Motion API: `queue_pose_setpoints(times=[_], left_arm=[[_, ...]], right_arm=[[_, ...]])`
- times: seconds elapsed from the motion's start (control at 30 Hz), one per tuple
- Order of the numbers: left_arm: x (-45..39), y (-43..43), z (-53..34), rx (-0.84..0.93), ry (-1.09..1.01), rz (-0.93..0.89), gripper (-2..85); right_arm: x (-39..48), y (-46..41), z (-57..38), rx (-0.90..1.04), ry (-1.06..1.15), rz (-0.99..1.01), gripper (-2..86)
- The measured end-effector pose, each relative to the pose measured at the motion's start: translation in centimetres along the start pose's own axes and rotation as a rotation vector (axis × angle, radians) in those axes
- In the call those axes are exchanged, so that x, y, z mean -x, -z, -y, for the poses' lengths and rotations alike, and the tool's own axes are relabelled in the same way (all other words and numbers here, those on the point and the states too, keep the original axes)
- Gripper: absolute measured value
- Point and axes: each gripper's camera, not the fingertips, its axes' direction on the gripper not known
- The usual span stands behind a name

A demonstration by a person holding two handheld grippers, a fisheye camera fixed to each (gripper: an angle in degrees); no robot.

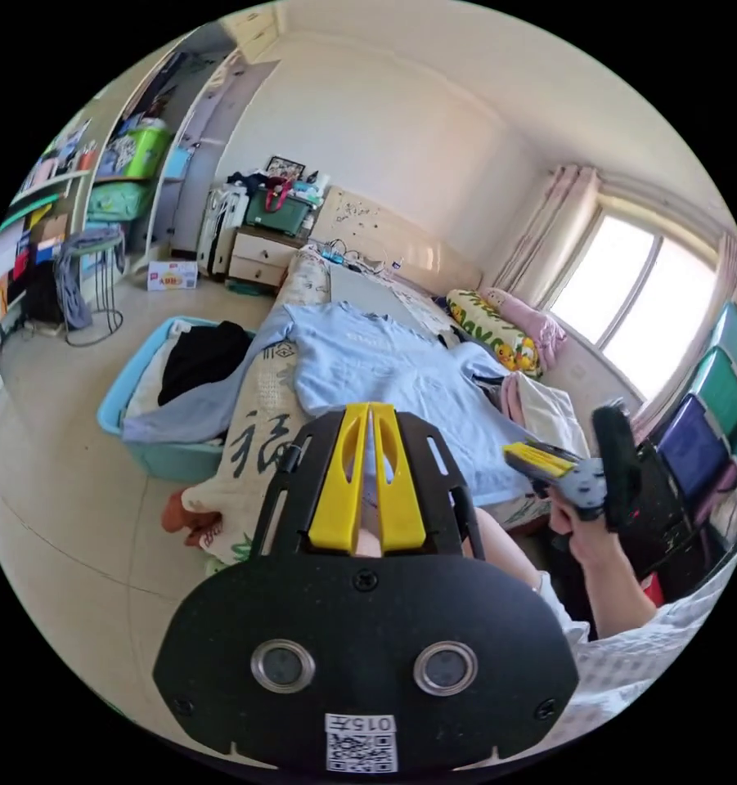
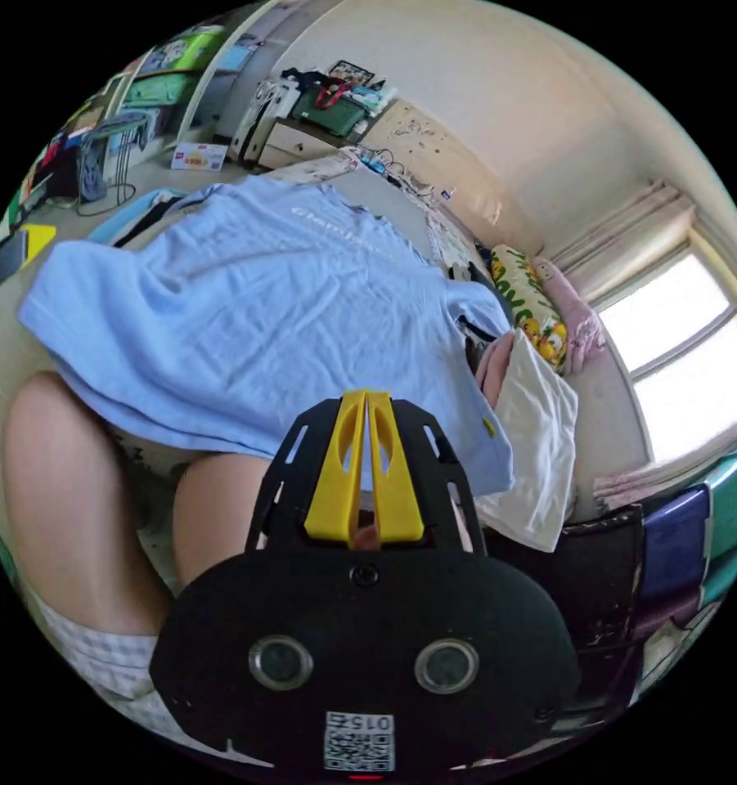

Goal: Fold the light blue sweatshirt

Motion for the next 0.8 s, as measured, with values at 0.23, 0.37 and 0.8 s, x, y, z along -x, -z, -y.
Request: queue_pose_setpoints(times=[0.23,0.37,0.8], left_arm=[[4.3,4.4,-5.1,-0.093,0.222,0.03,-0.7],[2.4,1.3,-5.0,-0.091,0.328,-0.042,-0.9],[0.3,-4.9,-5.6,-0.08,0.388,-0.061,-0.9]], right_arm=[[-1.4,10.2,8.1,0.049,0.145,-0.034,-0.1],[-2.1,15.5,12.6,0.097,0.225,-0.197,4.0],[-9.4,31.2,23.1,0.098,0.233,-0.55,-0.9]])
